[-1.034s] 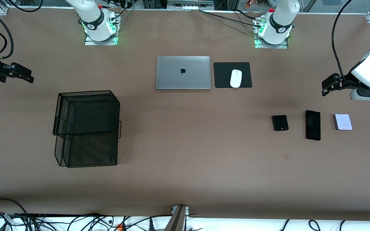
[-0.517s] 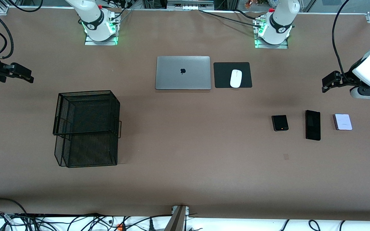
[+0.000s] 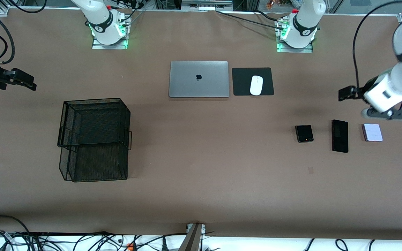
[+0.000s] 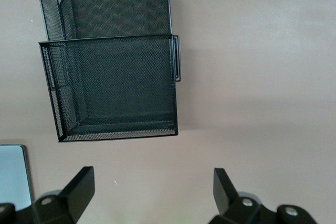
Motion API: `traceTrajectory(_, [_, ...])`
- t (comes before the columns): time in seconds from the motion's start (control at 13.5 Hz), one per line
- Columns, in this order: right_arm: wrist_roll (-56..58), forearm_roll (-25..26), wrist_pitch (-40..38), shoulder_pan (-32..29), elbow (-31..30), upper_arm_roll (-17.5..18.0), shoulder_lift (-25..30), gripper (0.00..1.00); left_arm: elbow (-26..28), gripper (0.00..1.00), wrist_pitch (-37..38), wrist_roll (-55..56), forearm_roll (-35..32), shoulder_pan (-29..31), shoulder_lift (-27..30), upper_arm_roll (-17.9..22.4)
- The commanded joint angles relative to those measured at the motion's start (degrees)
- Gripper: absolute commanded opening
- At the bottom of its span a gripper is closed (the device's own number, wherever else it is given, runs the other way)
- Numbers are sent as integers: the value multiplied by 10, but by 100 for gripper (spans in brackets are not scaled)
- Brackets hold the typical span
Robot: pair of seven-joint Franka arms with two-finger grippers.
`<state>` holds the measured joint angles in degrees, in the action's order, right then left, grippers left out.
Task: Place phones with both arms
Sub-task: 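Reach the left gripper toward the small black flip phone, then lower the left gripper and grasp the black flip phone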
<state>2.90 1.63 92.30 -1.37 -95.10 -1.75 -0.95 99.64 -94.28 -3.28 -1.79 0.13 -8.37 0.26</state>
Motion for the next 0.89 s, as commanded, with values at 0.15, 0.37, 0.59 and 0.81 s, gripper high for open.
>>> traceTrajectory(0.15, [5,0,3,-7,-1,5,5,100,112,100,-203,4,18,4,-25,-2])
traceTrajectory(0.37, [5,0,3,-7,-1,5,5,100,189,100,-387,6,18,3,-69,-3])
traceTrajectory(0.59, [5,-1,6,-7,-1,5,5,100,210,100,-484,40,18,2,-131,-5])
traceTrajectory(0.81, [5,-1,6,-7,-1,5,5,100,221,100,-528,95,20,2,-159,-16])
